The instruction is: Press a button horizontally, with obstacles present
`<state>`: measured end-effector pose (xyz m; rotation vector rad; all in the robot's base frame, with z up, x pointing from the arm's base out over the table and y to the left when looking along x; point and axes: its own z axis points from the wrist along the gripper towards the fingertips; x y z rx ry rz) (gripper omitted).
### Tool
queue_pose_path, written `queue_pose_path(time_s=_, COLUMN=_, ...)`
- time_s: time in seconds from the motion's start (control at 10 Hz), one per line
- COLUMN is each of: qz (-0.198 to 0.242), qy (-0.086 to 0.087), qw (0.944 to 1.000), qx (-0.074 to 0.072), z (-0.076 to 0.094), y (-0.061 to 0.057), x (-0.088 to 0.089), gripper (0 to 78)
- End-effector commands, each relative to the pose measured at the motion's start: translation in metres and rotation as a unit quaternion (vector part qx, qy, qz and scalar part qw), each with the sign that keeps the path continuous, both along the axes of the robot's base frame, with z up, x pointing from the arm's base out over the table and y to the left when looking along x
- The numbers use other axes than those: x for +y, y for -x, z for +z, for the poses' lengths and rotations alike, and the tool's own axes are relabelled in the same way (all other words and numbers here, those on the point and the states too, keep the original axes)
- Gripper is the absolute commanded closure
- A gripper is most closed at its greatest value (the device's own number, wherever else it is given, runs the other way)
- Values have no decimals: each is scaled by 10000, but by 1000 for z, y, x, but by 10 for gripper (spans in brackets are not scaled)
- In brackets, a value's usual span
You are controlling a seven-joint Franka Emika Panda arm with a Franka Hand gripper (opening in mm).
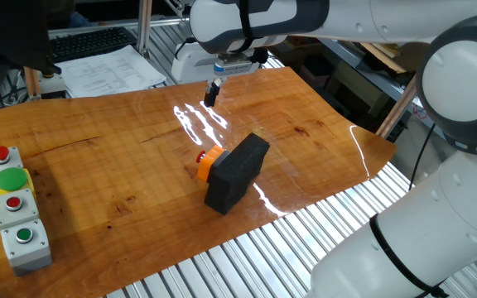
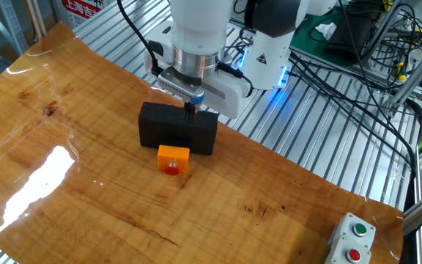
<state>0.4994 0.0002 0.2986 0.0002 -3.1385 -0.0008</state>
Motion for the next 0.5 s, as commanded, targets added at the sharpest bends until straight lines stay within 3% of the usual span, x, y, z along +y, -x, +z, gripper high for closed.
queue_pose_path(time_s=0.1, qz=-1135, qy=-184, qw=9931, qx=212, z=0, y=0, x=0, gripper=776)
queue_pose_path(time_s=0.2, qz=-1076, qy=69, qw=9940, qx=184, z=0, y=0, x=0, gripper=776)
queue_pose_path(time_s=0.5, qz=-1062, qy=117, qw=9941, qx=184, z=0, y=0, x=0, gripper=776)
